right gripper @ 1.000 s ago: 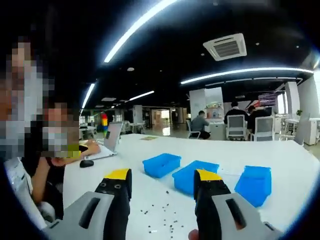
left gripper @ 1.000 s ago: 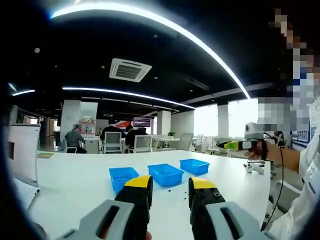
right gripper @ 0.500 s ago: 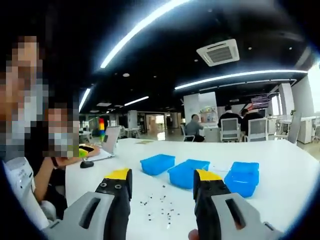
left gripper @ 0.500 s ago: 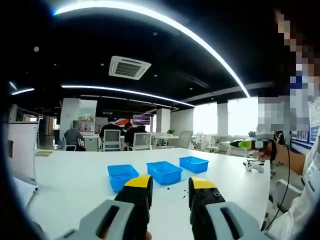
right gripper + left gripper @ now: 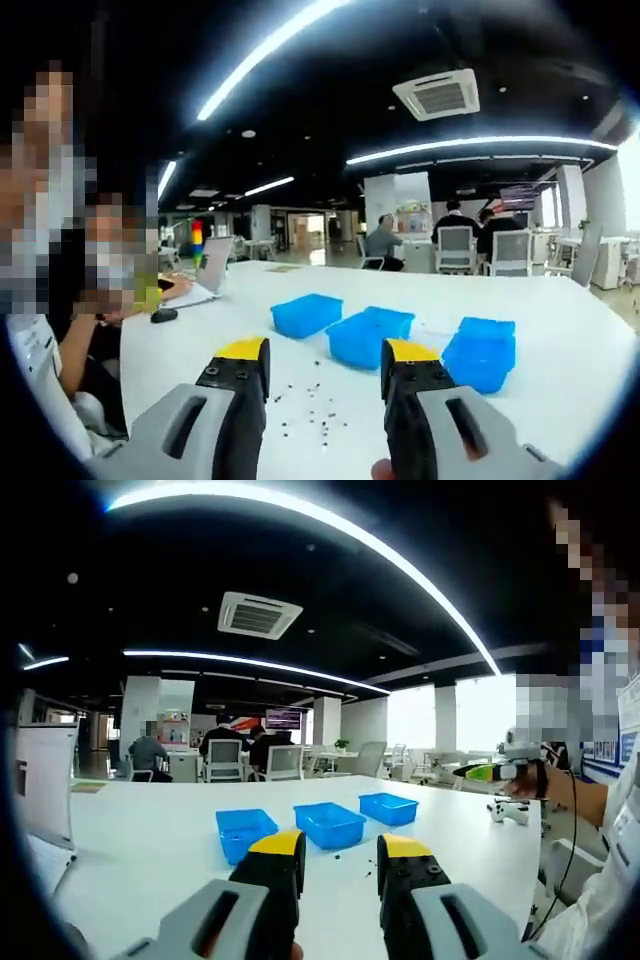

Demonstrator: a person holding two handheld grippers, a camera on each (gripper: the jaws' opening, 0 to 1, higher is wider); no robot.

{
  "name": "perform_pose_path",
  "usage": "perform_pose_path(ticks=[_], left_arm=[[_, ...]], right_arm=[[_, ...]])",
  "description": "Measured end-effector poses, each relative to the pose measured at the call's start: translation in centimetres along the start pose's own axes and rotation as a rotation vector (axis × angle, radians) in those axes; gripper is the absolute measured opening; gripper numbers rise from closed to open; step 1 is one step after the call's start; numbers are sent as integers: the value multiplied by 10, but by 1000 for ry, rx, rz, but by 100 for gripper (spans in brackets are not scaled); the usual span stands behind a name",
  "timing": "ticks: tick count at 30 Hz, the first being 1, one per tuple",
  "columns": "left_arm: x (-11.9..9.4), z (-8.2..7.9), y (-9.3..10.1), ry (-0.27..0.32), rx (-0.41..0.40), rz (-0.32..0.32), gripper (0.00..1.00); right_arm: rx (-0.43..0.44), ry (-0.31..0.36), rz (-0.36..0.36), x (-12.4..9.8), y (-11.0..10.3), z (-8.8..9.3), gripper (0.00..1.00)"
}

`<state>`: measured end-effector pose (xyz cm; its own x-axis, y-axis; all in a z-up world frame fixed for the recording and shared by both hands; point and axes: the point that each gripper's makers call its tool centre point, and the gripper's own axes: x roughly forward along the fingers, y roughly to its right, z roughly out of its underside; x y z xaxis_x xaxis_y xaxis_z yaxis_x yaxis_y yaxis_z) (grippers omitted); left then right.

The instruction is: Pick up the resistors one by one and place each resistor into its matching bin, sorting the parts by color and model until every resistor is separated into the correct bin for its type

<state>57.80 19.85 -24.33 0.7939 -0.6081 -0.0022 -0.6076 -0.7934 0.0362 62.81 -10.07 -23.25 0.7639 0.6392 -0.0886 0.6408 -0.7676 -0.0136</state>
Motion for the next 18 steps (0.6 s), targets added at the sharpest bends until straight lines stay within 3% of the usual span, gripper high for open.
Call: perform_pose_path(ticks=[4, 7, 14, 18], left_arm=[[-1, -1, -1, 3, 0, -2, 31], [-1, -1, -2, 3, 1, -3, 31], [-3, -2, -6, 7, -5, -10, 31], [-5, -2, -8, 11, -7, -14, 31]], right_arm=[[-45, -91, -42, 22, -3, 7, 44], [-63, -142, -44, 39, -5, 8, 36], [-174, -356, -173, 88, -28, 35, 35], [-290, -459, -260, 117, -43, 52, 34]])
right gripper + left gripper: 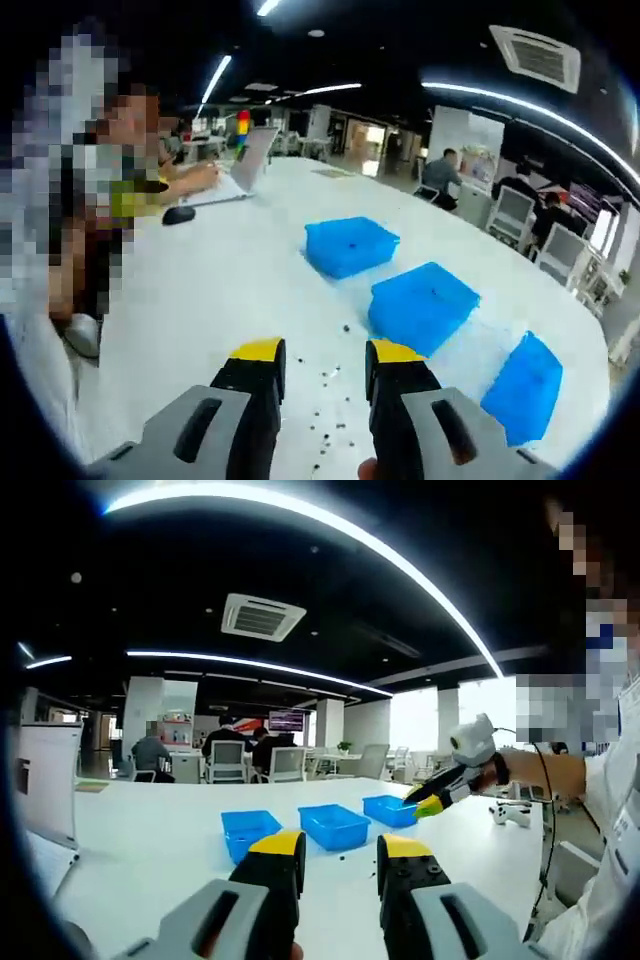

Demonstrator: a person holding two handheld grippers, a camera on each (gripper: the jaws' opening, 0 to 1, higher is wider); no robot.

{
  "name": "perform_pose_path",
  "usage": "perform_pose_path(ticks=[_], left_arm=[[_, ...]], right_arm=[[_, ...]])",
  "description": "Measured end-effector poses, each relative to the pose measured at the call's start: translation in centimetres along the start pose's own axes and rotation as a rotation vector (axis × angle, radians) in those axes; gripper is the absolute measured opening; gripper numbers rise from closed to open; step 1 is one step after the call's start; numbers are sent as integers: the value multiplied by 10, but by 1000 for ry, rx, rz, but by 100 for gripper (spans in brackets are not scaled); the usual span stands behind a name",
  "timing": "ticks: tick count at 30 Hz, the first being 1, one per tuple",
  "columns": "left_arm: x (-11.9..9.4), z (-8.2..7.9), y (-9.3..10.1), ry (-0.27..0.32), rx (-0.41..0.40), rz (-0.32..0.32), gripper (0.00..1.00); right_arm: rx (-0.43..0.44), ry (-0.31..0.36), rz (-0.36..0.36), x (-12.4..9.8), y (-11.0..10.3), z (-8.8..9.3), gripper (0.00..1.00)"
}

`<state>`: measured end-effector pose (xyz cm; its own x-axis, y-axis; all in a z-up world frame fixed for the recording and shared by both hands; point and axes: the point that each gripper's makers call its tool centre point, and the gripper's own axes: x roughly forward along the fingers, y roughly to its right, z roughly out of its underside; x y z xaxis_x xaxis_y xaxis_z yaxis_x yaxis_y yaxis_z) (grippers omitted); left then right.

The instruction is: Pick up the resistors one by one and place each resistor into its matching bin, sorting the parts by color and model until every resistor is separated into the correct bin for its type

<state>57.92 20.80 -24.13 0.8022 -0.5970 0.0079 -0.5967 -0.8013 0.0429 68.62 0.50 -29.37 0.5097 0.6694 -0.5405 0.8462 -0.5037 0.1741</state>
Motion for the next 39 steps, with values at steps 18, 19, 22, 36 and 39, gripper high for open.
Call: perform_pose_path(ticks=[18, 19, 22, 36, 39], left_arm=[[1, 3, 1, -3, -13, 2, 31], [1, 3, 1, -2, -12, 3, 31], [1, 3, 2, -3, -13, 7, 31], [0, 6, -3, -7, -22, -2, 30], [0, 6, -3, -7, -21, 0, 30]], right_arm=[[-227, -353, -190, 120, 24, 37, 25], [-217, -365, -203, 124, 24, 41, 24], [-196, -385, -219, 134, 29, 46, 24], [-68, -358, -297, 135, 31, 55, 17], [-53, -362, -246, 140, 44, 55, 7]])
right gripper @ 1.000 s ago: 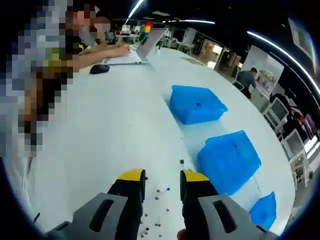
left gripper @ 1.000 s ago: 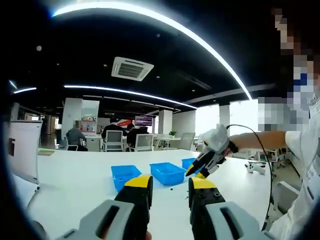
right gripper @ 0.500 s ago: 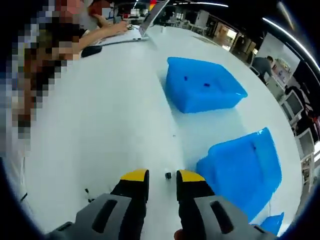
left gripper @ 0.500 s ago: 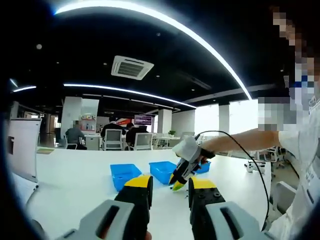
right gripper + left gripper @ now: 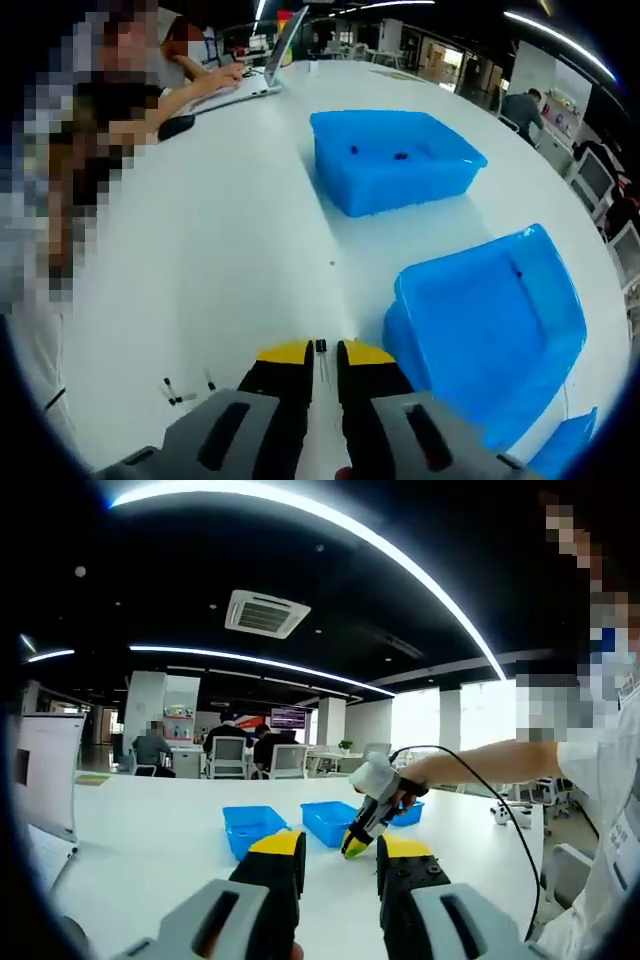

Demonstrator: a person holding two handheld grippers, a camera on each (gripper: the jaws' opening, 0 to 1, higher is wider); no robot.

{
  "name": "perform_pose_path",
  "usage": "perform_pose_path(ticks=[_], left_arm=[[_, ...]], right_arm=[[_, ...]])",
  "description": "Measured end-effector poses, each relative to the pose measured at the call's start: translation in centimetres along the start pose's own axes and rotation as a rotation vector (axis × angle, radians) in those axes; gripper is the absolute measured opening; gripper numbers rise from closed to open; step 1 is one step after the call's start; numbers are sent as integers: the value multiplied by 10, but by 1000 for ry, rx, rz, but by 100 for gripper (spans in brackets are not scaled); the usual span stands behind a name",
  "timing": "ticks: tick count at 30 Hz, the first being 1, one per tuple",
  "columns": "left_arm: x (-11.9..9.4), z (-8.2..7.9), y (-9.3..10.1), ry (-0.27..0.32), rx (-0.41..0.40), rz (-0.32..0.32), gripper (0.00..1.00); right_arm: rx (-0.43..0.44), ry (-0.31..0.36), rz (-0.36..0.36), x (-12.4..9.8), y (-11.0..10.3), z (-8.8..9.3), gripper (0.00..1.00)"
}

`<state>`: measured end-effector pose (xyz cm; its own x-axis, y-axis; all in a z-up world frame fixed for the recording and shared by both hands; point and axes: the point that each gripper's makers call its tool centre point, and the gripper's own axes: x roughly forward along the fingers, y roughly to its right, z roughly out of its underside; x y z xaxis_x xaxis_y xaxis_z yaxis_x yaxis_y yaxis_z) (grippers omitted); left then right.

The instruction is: Pick up the resistors one by one and place each resistor into its matching bin, sorting the parts by color and model until every resistor is separated into the correct bin for its type

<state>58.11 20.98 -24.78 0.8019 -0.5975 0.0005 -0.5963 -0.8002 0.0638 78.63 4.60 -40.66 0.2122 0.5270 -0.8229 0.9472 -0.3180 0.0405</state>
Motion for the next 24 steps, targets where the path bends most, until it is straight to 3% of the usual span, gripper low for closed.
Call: perform_pose_path(ticks=[2, 7, 8, 10, 14, 19, 24], left_arm=[[0, -1, 1, 2, 1, 2, 30], [0, -4, 3, 9, 8, 6, 30], [0, -4, 4, 10, 7, 8, 30], [0, -3, 4, 7, 10, 9, 30], [0, -5, 6, 10, 10, 14, 30], [0, -8, 11, 15, 16, 21, 30], [2, -10, 15, 15, 24, 27, 30]], right_arm=[[-2, 2, -18, -4, -3, -2, 7], [-34, -12, 19, -10, -16, 0, 7], [-54, 15, 30, -15, -18, -5, 7], [-11, 123, 20, -27, -31, -20, 7], [54, 274, 46, -53, -44, -30, 7], [154, 454, 77, -97, -52, -26, 7], [229, 618, 114, -152, -66, -5, 7]])
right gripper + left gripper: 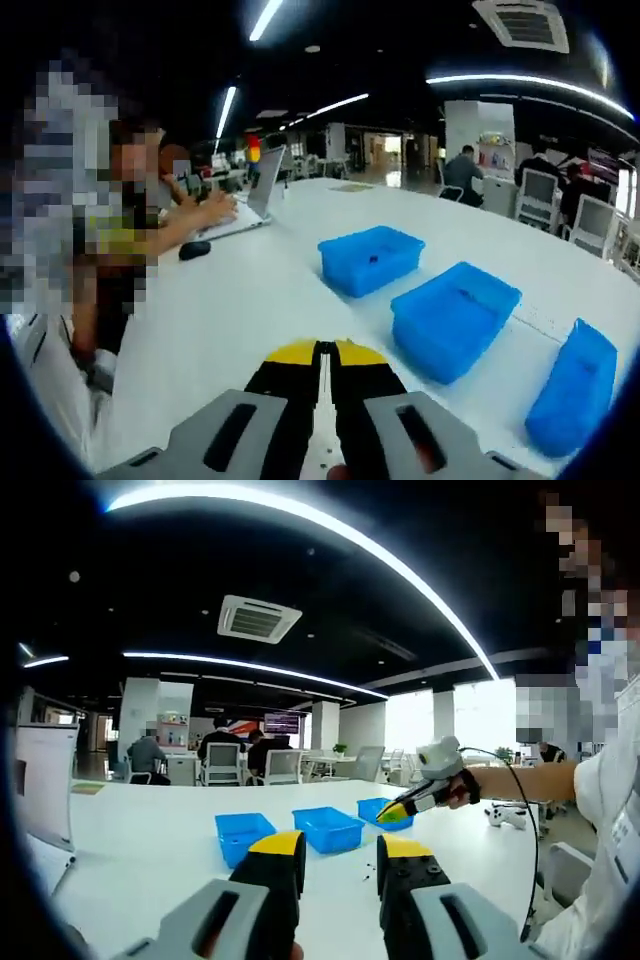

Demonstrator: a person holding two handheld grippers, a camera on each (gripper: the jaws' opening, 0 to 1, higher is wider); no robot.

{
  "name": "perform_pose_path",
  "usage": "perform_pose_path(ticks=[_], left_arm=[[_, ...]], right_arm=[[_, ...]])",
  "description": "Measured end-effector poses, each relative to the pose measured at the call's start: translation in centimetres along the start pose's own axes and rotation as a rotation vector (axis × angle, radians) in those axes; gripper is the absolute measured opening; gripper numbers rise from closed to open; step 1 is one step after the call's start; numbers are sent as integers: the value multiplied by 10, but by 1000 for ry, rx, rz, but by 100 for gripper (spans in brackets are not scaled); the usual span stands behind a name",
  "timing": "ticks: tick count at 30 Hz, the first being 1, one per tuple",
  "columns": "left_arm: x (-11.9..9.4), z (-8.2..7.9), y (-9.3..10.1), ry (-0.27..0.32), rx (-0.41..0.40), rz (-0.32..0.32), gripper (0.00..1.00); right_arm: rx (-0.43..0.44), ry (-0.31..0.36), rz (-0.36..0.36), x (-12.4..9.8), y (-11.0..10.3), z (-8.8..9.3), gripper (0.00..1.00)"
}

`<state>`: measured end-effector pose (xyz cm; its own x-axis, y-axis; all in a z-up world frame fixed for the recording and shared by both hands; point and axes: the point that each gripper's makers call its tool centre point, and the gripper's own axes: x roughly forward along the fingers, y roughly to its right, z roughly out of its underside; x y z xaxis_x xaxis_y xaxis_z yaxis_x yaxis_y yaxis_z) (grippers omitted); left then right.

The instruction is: Pick up the resistors one by one and place each resistor into its matching bin, sorting the parts by color and model until every resistor is separated into the correct bin for its type

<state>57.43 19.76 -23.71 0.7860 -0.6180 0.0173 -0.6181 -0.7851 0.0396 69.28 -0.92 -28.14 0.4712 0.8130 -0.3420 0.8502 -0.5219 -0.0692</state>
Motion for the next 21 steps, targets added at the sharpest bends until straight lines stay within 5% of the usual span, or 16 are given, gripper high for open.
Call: perform_pose_path(ticks=[4, 5, 12, 21], left_arm=[[3, 1, 2, -5, 3, 3, 30], [3, 2, 3, -7, 4, 5, 30], [5, 7, 0, -25, 4, 0, 30], [4, 9, 0, -29, 6, -1, 30]], right_arm=[[11, 103, 59, -47, 0, -4, 7], [12, 186, 139, -92, -9, 1, 7], [28, 277, 208, -132, -31, 14, 7], [72, 317, 246, -156, -40, 28, 7]])
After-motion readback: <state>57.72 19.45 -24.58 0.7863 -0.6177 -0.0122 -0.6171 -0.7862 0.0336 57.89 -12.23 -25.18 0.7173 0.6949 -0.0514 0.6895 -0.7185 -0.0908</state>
